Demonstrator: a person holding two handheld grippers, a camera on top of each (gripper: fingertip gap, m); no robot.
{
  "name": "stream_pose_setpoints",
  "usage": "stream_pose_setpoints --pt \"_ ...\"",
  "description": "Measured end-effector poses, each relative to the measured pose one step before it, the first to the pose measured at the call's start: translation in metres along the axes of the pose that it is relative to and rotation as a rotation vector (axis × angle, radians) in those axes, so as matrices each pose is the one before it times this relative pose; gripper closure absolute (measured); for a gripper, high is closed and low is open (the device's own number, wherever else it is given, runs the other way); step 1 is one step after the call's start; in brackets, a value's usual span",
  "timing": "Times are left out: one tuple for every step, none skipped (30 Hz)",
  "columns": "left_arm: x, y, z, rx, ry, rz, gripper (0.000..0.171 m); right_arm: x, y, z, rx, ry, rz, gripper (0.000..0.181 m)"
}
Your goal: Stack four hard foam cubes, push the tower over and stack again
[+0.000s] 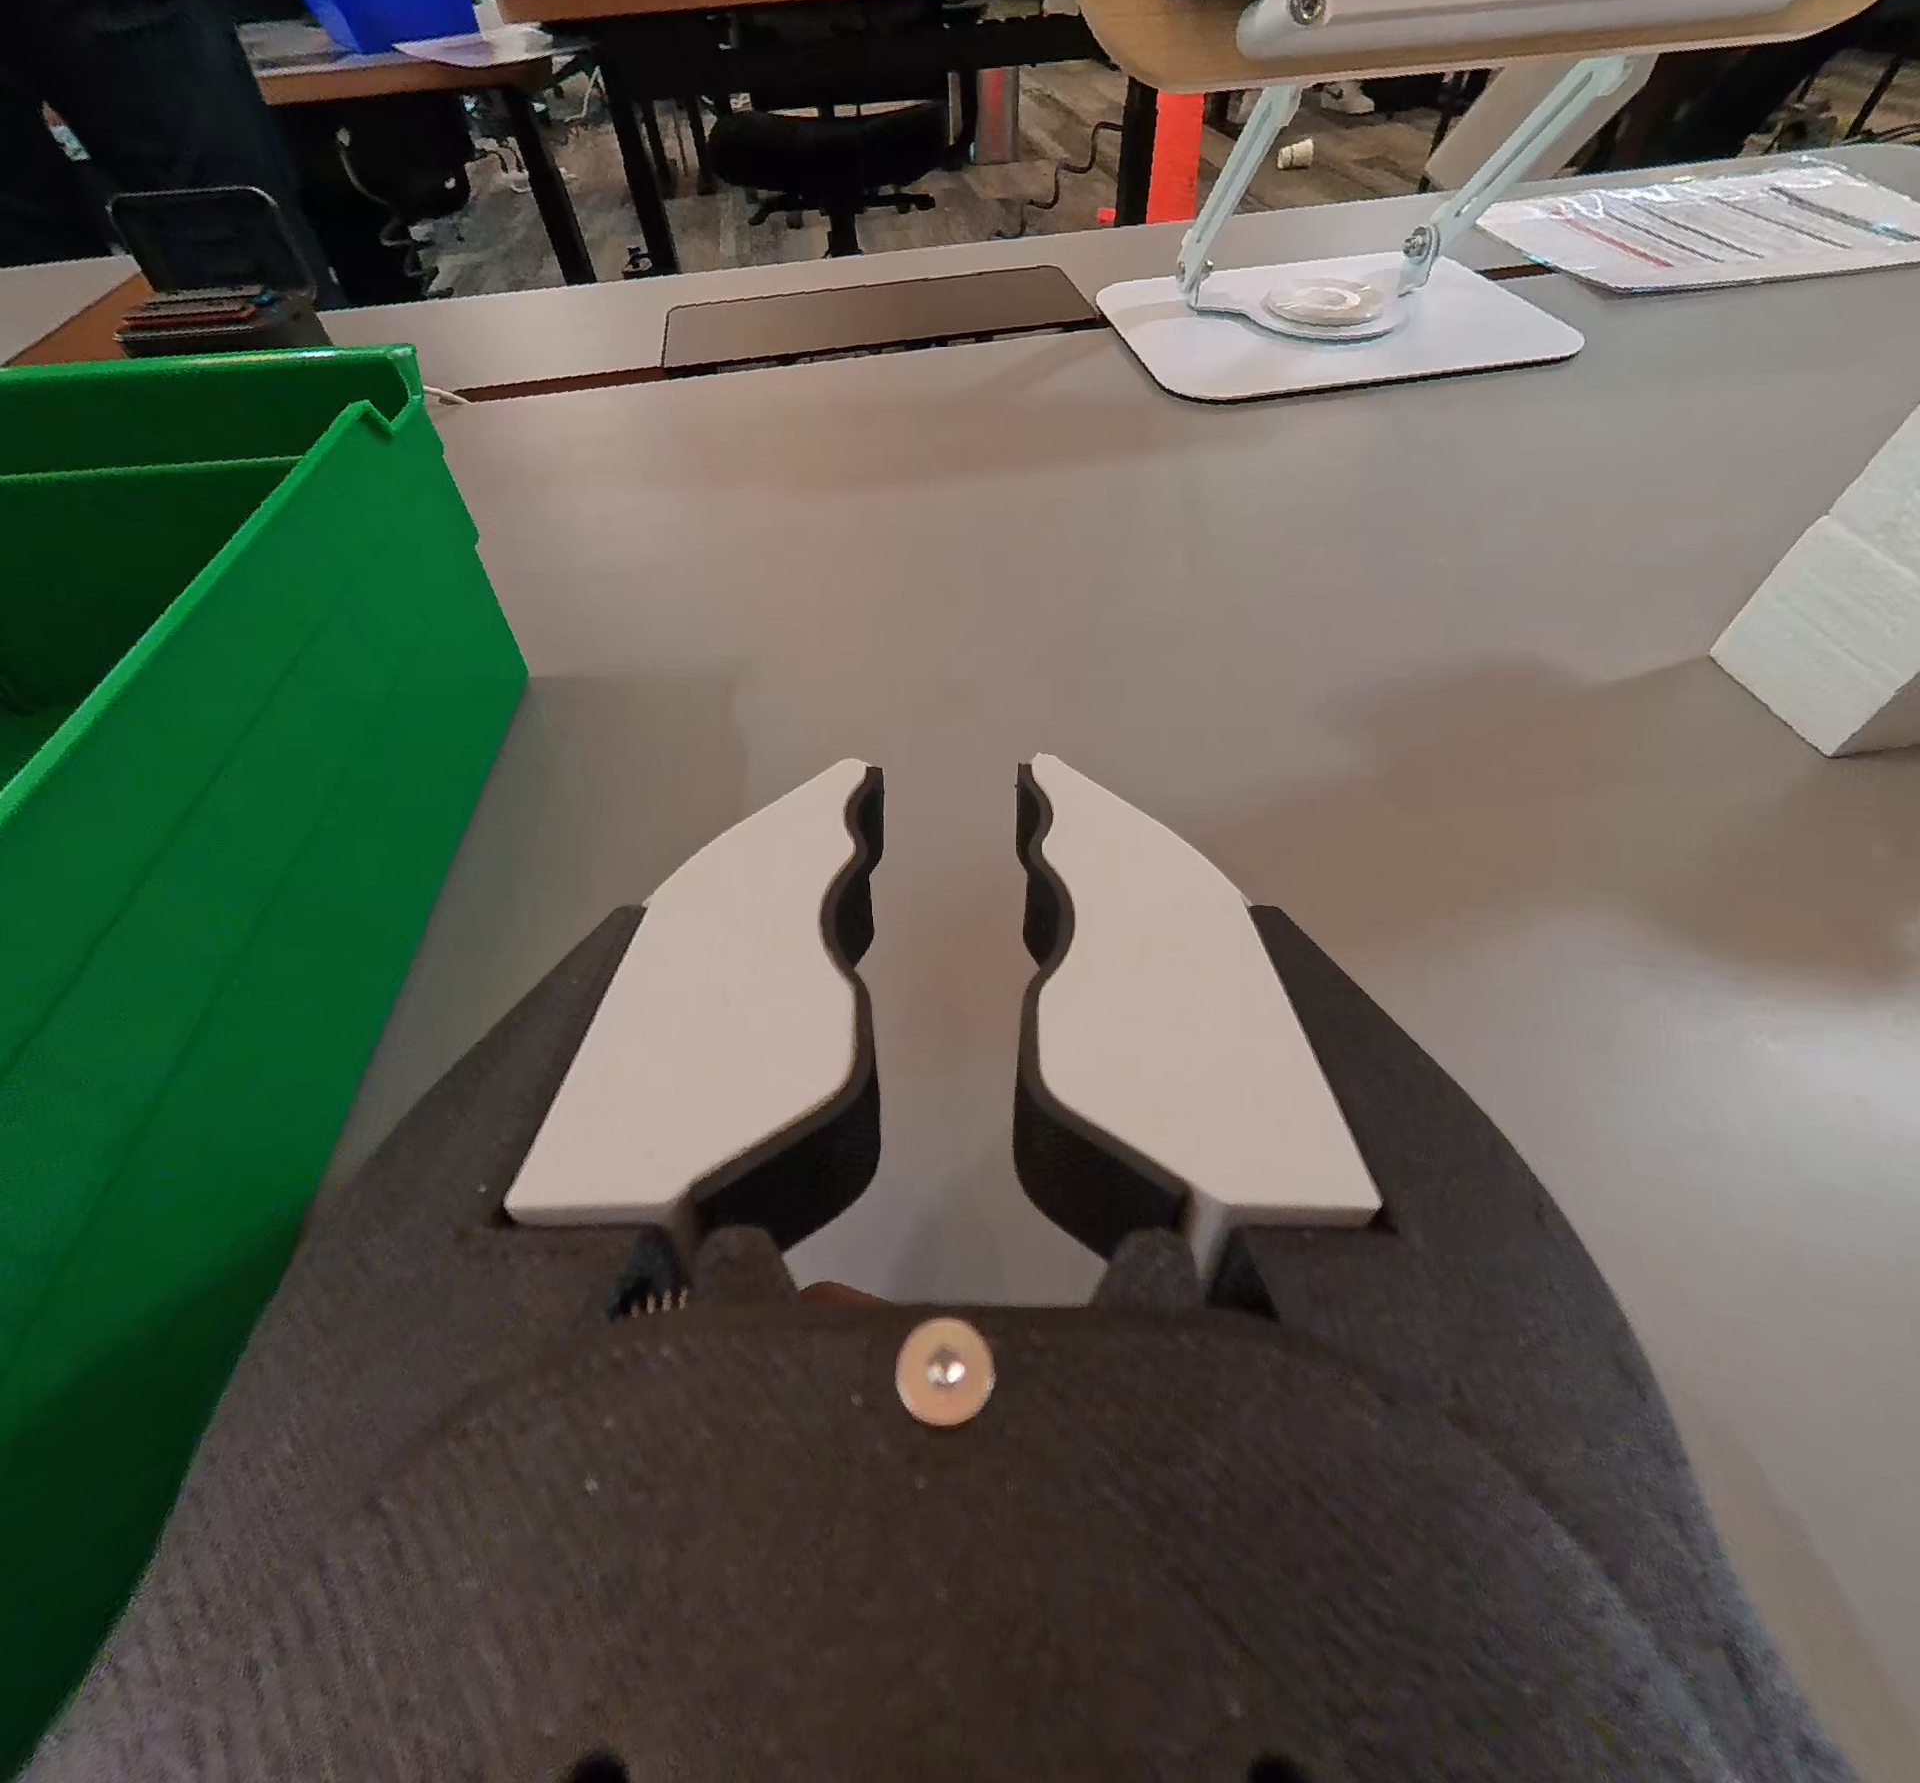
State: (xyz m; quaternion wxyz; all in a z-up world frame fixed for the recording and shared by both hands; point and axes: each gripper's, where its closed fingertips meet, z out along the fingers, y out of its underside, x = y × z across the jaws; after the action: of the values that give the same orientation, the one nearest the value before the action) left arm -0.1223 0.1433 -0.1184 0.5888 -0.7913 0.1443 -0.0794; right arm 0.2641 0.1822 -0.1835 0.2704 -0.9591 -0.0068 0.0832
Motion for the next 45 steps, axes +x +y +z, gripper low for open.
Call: stream_pose_setpoints --pt "-0.00019 -0.00001 -0.00004 0.00028 -0.0004 -0.0009 0.146 -0.00031 0.00465 0.00245 -0.0262 -0.0023 0.0065 0.181" --pt "-0.00002 0.0 0.0 0.0 -0.0002 0.0 0.147 -0.00281 0.00459 0.00225 -0.0272 -0.0192 0.0136 0.181" --pt "0.00003 -0.00001 0.00003 0.0 -0.0001 0.0007 0.146 -0.00445 0.00299 0.0013 -0.0176 -0.0292 0.0139 0.181" --pt "0.00014 0.00002 -0.00005 -0.00019 0.0 0.0012 0.146 -0.00334 0.00062 -0.00037 -0.0057 -0.0176 0.0078 0.181" --pt "0.00013 0.00014 -0.00003 -0.00035 -0.0001 0.0012 0.146 -0.00308 0.00143 -0.00013 -0.0096 -0.0118 -0.0006 0.181" --pt "0.00001 -0.00001 0.00003 -0.00006 -0.0001 0.0009 0.146 -0.00261 0.00083 -0.00005 -0.004 -0.0064 -0.0059 0.181" --pt "0.00007 0.00003 0.00001 -0.00032 0.0 0.0004 0.146 -0.00195 0.00115 0.00033 -0.0045 -0.0004 -0.0082 0.181" --pt "-0.00001 0.00007 0.00004 -0.00075 0.0002 -0.0001 0.146 -0.00146 0.0015 0.00069 -0.0077 0.0023 -0.0096 0.181" --pt "-0.00004 0.00003 -0.00002 -0.00026 -0.0005 -0.0003 0.146 -0.0018 0.00052 0.00028 -0.0024 0.0003 -0.0087 0.181" --pt "-0.00011 -0.00001 -0.00009 0.00042 -0.0004 -0.0001 0.146 -0.00212 0.00099 0.00013 -0.0056 -0.0039 -0.0057 0.181" --pt "-0.00003 0.00003 -0.00002 -0.00026 -0.0001 0.0001 0.146 -0.00219 0.00101 0.00009 -0.0059 -0.0052 -0.0058 0.181" --pt "-0.00012 0.00005 0.00003 -0.00051 0.0001 0.0 0.146 -0.00159 0.00089 0.00003 -0.0054 -0.0017 -0.0067 0.181" --pt "0.0 0.00004 -0.00002 -0.0003 -0.0002 -0.0003 0.146 -0.00083 0.0006 0.0 -0.0029 0.0025 -0.0062 0.181" --pt "-0.00005 0.0 0.0 0.0 -0.0005 -0.0001 0.146 -0.00056 0.00044 -0.00001 -0.0025 0.0028 -0.0053 0.181" --pt "-0.00011 0.00002 -0.00003 -0.00001 -0.0001 0.0 0.146 -0.00101 0.00075 -0.0001 -0.0045 -0.0015 -0.0052 0.181" --pt "-0.00003 0.00004 -0.0001 -0.0001 -0.0003 0.0003 0.146 -0.00132 0.00098 -0.00016 -0.006 -0.0046 -0.0034 0.181" --pt "-0.0002 0.00002 -0.00004 -0.00008 -0.0005 0.0005 0.146 -0.00072 0.0013 -0.00039 -0.0071 -0.001 -0.0016 0.181" --pt "-0.00024 0.00004 -0.00004 -0.00021 -0.001 0.0001 0.146 -0.00051 0.00151 -0.00047 -0.0094 0.0014 -0.0027 0.181" --pt "-0.00027 0.00003 0.00002 -0.00021 -0.0006 -0.0005 0.146 -0.00087 0.00153 -0.00055 -0.0075 0.0009 -0.0053 0.181" --pt "-0.00017 0.00001 0.00003 -0.0001 -0.0002 -0.0011 0.146 -0.00114 0.00122 -0.00044 -0.0041 0.0005 -0.0045 0.181" --pt "-0.00007 0.00004 0.00003 -0.00044 0.0 -0.0009 0.146 -0.00157 0.00096 -0.00038 -0.001 -0.0011 -0.0021 0.181" --pt "-0.00011 0.00015 0.00005 -0.00055 -0.0002 -0.0005 0.146 -0.00191 0.00135 -0.00032 -0.002 -0.0031 -0.0021 0.181" --pt "-0.00012 -0.00002 0.00009 -0.00004 -0.0007 -0.0001 0.146 -0.00249 0.00178 -0.00018 -0.0036 -0.0048 -0.0036 0.181" --pt "-0.0001 -0.00018 -0.00006 0.00084 -0.0007 0.0005 0.146 -0.00263 0.00141 -0.00006 -0.0011 -0.0046 -0.003 0.181" --pt "0.00006 -0.00001 -0.00005 0.00021 -0.0002 0.0006 0.147 -0.00235 0.00097 -0.00024 0.0023 -0.0037 0.0002 0.181" --pt "0.00004 0.0001 0.00005 -0.00012 -0.0001 0.0006 0.147 -0.00218 0.00022 -0.00033 0.0052 -0.0046 0.0026 0.181" --pt "-0.00006 0.00005 -0.00003 -0.00041 -0.0003 0.0003 0.147 -0.00228 -0.00028 -0.00045 0.0061 -0.0056 0.0032 0.181" --pt "0.00009 -0.00002 0.00003 0.00001 0.0001 0.0002 0.147 -0.00185 -0.00082 -0.00056 0.007 -0.0057 0.0039 0.181" --pt "-0.0001 0.00002 -0.00003 -0.00007 -0.0002 -0.0002 0.147 -0.00168 -0.00153 -0.00062 0.0095 -0.0056 0.0051 0.181" --pt "-0.00006 0.00006 -0.00013 -0.00012 -0.0001 -0.0003 0.147 -0.00138 -0.00161 -0.00078 0.0091 -0.0052 0.0055 0.181" --pt "-0.00001 -0.0001 -0.0001 0.00026 -0.0003 -0.0001 0.147 -0.00108 -0.00152 -0.00062 0.0082 -0.0036 0.005 0.181" --pt "-0.00002 0.00002 -0.00009 0.00002 -0.0002 0.0004 0.147 -0.00093 -0.0013 -0.00047 0.0065 -0.003 0.0021 0.181" --pt "0.00004 0.0001 0.00012 -0.00035 0.0 0.0004 0.147 -0.00065 -0.00123 -0.0004 0.0065 0.0005 0.0002 0.181" --pt "0.0 0.00003 0.00008 -0.00056 -0.0002 0.0005 0.147 -0.00024 -0.0013 -0.00015 0.0066 0.005 -0.002 0.181" --pt "0.00006 0.00004 0.0 -0.00042 0.0001 0.0006 0.147 0.00032 -0.00069 0.00016 0.0033 0.0126 -0.0097 0.181" --pt "0.00015 -0.00003 -0.00002 0.00018 -0.0001 0.0009 0.147 0.00101 -0.00037 0.00031 0.0014 0.021 -0.0174 0.181" --pt "0.0001 -0.00001 -0.00005 0.00016 0.0002 0.0007 0.147 0.00013 -0.00036 0.00022 0.0018 0.0157 -0.0135 0.181" --pt "0.00008 0.0 0.00002 -0.00013 0.0002 0.0005 0.147 -0.00129 -0.00044 0.00029 0.0011 0.0038 -0.006 0.181" --pt "-0.00012 0.0 0.00006 -0.0001 -0.0001 -0.0002 0.147 -0.00226 -0.00031 0.00027 -0.0002 -0.0036 -0.0026 0.181" --pt "-0.00006 0.00013 0.00006 -0.00038 0.0001 -0.0006 0.147 -0.00187 -0.00043 0.00012 -0.0001 -0.0011 -0.004 0.181" --pt "-0.00004 0.00004 0.00004 -0.00038 0.0002 -0.0008 0.147 -0.00114 -0.00066 0.00012 0.0006 0.0032 -0.0064 0.181" --pt "-0.00005 -0.00002 0.00007 0.00005 0.0001 -0.0009 0.147 -0.00091 -0.00085 0.00005 0.0011 0.0036 -0.0062 0.181" --pt "-0.00007 0.00001 0.00005 -0.00015 0.0 -0.0006 0.147 -0.00068 -0.00093 0.00014 0.0 0.0038 -0.0053 0.181" --pt "-0.00009 0.00001 -0.00003 0.00004 0.0 -0.0001 0.147 -0.001 -0.00094 0.00037 0.0 0.0022 -0.0043 0.181" --pt "-0.00006 -0.00002 0.00001 0.00013 -0.0004 0.0001 0.147 -0.0017 -0.00066 0.00049 -0.0017 -0.0011 -0.004 0.181"
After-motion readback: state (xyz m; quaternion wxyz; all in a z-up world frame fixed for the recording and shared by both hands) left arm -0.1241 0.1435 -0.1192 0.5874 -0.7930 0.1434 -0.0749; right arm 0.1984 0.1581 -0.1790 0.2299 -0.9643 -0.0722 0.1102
